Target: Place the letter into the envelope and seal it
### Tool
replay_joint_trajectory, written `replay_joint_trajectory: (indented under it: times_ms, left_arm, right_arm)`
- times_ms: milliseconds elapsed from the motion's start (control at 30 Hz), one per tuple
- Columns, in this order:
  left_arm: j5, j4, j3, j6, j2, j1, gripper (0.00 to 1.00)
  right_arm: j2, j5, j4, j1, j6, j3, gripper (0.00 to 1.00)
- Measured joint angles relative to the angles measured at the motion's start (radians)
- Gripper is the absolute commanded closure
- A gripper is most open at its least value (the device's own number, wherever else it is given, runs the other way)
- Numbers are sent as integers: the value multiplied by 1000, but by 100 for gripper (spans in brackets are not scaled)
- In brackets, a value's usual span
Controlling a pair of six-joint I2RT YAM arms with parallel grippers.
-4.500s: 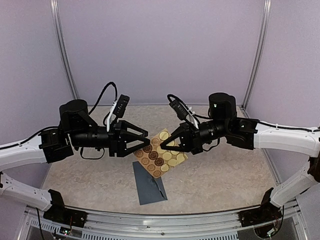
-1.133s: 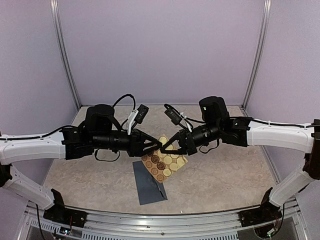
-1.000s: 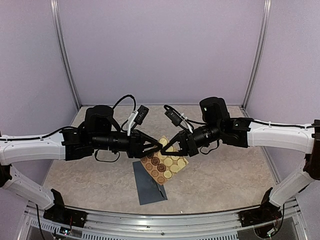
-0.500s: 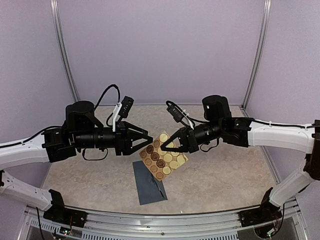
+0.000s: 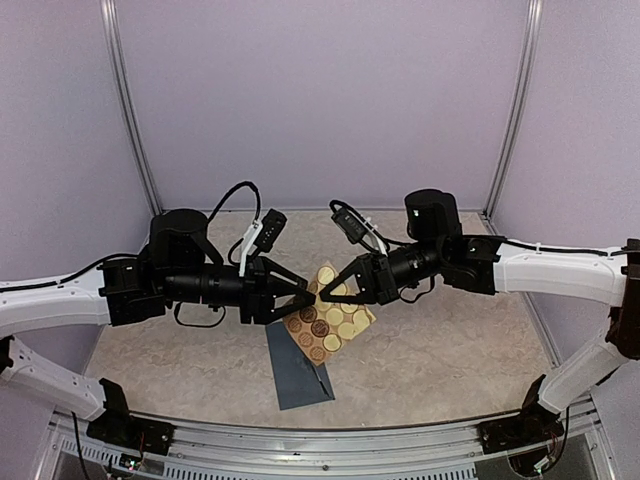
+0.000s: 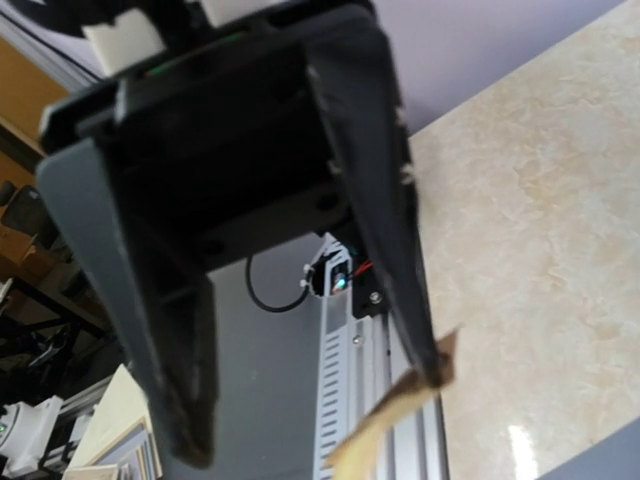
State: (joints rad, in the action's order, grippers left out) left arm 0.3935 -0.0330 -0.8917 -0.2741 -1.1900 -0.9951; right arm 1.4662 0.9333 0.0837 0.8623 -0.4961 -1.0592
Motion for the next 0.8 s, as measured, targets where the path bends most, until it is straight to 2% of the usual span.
replay_joint_trajectory:
  times_ms: [300, 800]
  left_arm:
    - [27, -1, 0, 11, -8, 0, 50]
    - [77, -4, 0, 14, -39, 0, 64]
  right_arm:
    - [0, 34, 20, 0, -9, 6, 100]
    - [0, 66, 24, 8, -10, 8, 100]
